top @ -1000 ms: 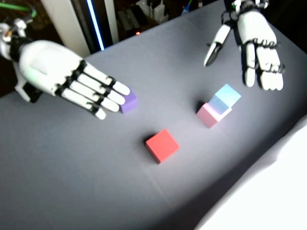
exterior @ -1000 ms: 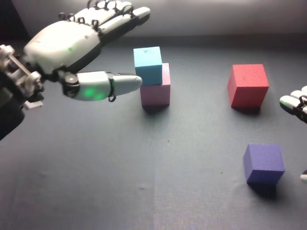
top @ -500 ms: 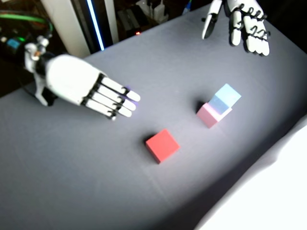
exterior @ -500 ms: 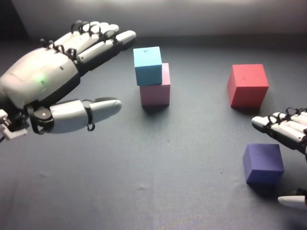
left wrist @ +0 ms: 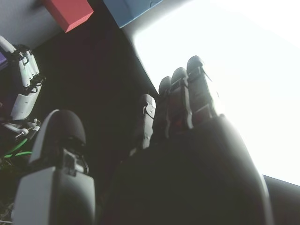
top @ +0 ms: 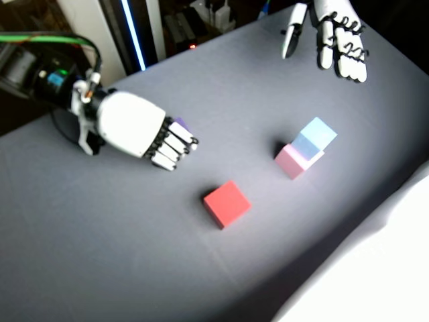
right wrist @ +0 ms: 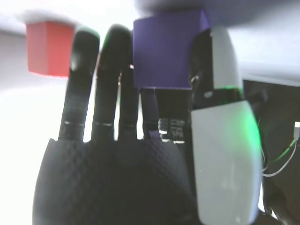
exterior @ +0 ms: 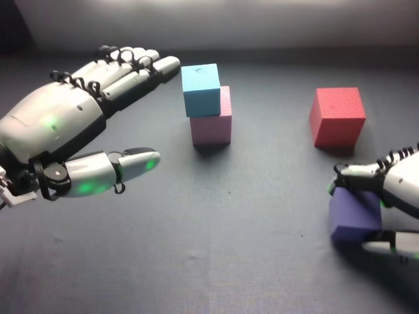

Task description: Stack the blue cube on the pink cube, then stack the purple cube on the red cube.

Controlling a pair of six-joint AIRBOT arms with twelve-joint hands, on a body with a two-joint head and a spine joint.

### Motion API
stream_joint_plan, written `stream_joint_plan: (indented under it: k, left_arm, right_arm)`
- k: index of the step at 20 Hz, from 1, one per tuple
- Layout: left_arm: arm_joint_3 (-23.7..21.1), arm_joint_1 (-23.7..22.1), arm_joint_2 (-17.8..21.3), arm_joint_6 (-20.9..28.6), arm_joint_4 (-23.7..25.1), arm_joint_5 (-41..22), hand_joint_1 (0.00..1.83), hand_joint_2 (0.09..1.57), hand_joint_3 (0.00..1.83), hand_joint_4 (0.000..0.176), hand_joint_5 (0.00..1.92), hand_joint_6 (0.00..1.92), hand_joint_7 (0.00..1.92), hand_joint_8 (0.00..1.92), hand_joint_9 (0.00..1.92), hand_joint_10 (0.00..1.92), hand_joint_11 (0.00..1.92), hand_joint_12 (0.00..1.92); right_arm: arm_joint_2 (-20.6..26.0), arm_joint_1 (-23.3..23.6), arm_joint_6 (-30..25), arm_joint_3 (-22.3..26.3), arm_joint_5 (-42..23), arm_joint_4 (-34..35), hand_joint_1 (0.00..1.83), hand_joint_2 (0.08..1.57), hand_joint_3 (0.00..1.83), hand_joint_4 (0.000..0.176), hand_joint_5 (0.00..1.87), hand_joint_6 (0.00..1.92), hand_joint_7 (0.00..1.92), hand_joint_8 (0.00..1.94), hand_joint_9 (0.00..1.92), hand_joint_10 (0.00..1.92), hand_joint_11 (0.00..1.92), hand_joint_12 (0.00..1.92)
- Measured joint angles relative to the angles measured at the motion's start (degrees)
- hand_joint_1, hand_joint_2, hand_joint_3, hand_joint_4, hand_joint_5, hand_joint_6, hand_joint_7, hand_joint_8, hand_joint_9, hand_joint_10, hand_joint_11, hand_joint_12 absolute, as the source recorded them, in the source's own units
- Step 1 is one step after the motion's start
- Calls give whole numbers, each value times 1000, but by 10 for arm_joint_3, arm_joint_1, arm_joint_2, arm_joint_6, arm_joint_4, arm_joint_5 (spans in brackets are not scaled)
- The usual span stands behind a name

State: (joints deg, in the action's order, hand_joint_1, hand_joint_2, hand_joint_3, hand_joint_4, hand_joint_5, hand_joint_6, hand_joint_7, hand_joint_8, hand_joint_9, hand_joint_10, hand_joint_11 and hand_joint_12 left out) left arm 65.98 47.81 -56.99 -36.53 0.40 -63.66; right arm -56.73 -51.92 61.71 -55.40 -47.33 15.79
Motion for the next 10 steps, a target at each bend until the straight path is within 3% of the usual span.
stream_joint_plan:
  k: [1, 4, 6, 8, 9, 10]
  left_arm:
    - [-1, 3, 0, 0, 0, -3, 419, 1340, 7, 118, 0, 0, 0, 0, 0, 0, 0, 0]
    - [-11, 25, 1, 0, -19, -23, 482, 1349, 6, 90, 0, 0, 0, 0, 0, 0, 0, 0]
    - [-17, 39, 0, 5, -23, -33, 449, 1358, 8, 64, 0, 0, 0, 0, 0, 0, 0, 0]
    - [-17, 52, -2, 17, -24, -42, 493, 1357, 3, 61, 0, 0, 0, 0, 0, 0, 0, 0]
    - [-17, 55, -5, 18, -30, -43, 522, 1359, 3, 59, 0, 0, 0, 0, 0, 0, 0, 0]
    - [-17, 57, -9, 21, -34, -43, 526, 1361, 3, 52, 0, 0, 0, 0, 0, 0, 0, 0]
  right_arm:
    - [2, 7, 0, 0, -1, -6, 1330, 1268, 2, 0, 583, 1365, 715, 1468, 695, 1631, 611, 1787]
    - [11, 26, 0, -1, -13, -14, 1345, 1239, 0, 0, 588, 1308, 774, 1382, 815, 1533, 742, 1667]
    - [12, 54, 0, -16, -23, -10, 1172, 1268, 1, 0, 593, 1449, 818, 1392, 833, 1286, 791, 1630]
    - [13, 82, 7, -28, -29, -10, 1170, 1258, 0, 0, 614, 1434, 841, 1350, 878, 1226, 845, 1629]
    - [12, 94, 12, -33, -29, -9, 1187, 1253, 0, 0, 628, 1369, 847, 1399, 890, 1296, 837, 1687]
    - [9, 111, 16, -43, -24, -5, 1304, 1250, 5, 0, 582, 1353, 748, 1392, 805, 1508, 780, 1708]
